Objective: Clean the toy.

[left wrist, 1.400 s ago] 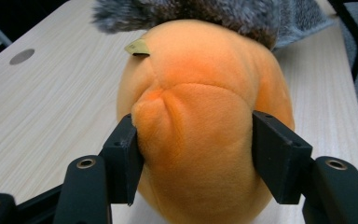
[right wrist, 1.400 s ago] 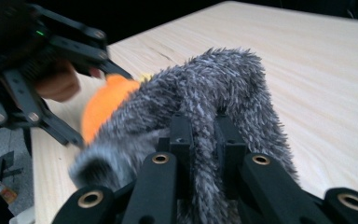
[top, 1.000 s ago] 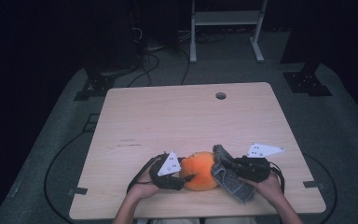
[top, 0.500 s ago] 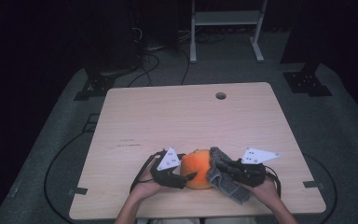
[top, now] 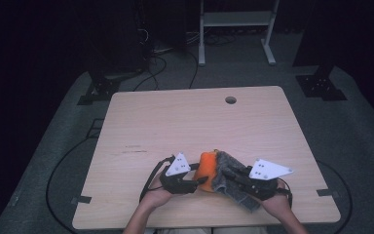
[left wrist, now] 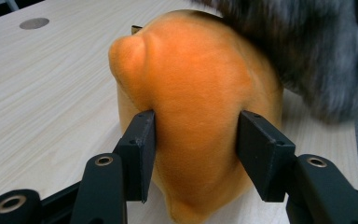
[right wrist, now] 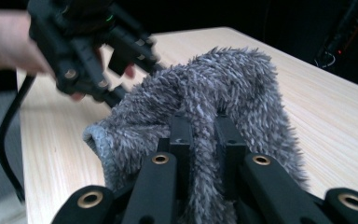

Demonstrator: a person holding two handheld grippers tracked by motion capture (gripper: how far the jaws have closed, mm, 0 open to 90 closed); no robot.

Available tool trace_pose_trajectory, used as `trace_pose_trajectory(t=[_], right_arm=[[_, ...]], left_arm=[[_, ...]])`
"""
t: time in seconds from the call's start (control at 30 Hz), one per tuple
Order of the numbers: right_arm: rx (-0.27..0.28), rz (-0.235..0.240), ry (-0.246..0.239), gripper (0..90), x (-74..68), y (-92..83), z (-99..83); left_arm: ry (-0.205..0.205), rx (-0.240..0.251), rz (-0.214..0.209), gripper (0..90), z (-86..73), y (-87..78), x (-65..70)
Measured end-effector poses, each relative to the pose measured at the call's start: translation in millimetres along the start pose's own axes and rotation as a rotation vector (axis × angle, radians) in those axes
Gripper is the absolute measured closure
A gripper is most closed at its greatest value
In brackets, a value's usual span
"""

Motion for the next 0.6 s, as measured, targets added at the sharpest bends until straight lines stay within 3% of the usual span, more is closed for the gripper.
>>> trace_pose_trajectory(t=[0.07,0.23,0.37,0.43,0.5,0.6], right_arm=[[-0.019,-0.013,-0.026,79.3,-1.1,4.6,-4.0],[-0.018,-0.038,0.034,79.1,11.8,-1.1,-14.7],[-0.018,-0.023,0.059,79.2,14.9,-2.3,-18.3],[-0.016,-0.02,0.068,79.2,14.5,-1.3,-18.4],[-0.013,0.004,0.063,79.2,11.9,0.2,-17.4],[-0.039,-0.023,0.026,79.2,9.0,0.4,-15.1]], left_arm=[[-0.006,0.003,-0.003,47.7,-0.5,0.4,0.1],[0.001,0.006,0.026,46.2,0.7,3.6,1.5],[0.0,0.012,-0.005,44.0,0.7,2.5,1.1],[-0.03,0.016,-0.006,33.0,1.3,3.6,0.5],[-0.063,-0.014,0.023,24.2,2.3,9.9,1.1],[-0.036,0.009,0.037,32.1,2.5,11.4,5.5]])
Point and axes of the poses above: each handheld gripper's, and its own axes: y roughly forward along the jaws, z roughly out of its top, x roughly to its right, the point moved 1 cm from there along y, roughly forward along the jaws, and after that the axes turned 13 degrees about -y, right-handed, at the moved point
